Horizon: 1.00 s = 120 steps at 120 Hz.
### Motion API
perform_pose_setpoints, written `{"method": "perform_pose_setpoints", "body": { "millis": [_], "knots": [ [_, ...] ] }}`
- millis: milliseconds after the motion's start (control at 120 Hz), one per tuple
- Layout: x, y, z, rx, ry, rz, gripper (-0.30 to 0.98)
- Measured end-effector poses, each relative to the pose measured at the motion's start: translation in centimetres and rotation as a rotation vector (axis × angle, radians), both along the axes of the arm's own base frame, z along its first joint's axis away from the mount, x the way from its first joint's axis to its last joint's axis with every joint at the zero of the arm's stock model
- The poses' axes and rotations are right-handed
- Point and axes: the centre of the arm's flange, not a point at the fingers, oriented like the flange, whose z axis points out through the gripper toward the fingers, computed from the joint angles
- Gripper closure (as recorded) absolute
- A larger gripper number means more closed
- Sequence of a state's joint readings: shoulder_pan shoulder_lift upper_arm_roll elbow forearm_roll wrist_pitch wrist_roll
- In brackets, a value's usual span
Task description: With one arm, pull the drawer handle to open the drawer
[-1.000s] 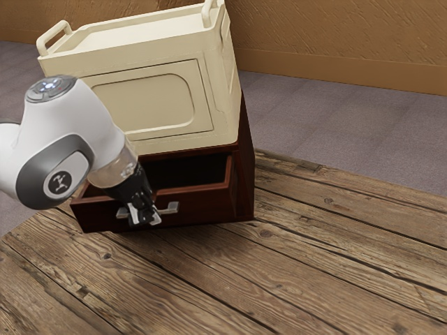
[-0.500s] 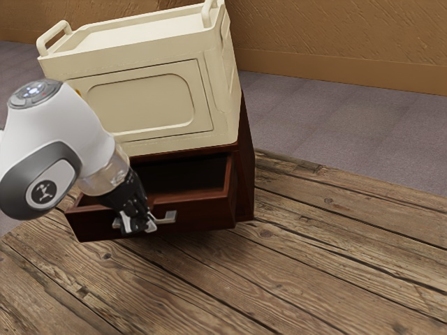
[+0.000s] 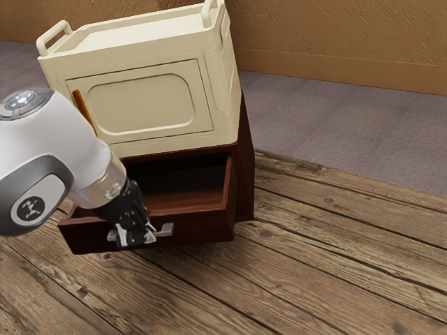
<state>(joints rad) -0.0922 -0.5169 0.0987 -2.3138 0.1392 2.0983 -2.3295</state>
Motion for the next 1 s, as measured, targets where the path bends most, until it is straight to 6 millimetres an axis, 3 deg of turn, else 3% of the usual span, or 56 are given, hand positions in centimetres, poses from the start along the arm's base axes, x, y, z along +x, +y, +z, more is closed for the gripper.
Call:
{"method": "perform_pose_setpoints", "body": {
  "millis": [492, 800, 925, 1000],
  "knots": [
    [-2.1, -0.3, 0.2, -0.005, -0.011, -0.004, 0.79],
    [-3.2, -0.8, 1.1, 0.005, -0.033, -0.011, 0.61],
    [-4.6, -1.5, 3.5, 0.009, -0.056, -0.017, 0.55],
    [-3.6, -0.2, 7.9, -0.062, -0.058, 0.025, 0.4]
  ]
}}
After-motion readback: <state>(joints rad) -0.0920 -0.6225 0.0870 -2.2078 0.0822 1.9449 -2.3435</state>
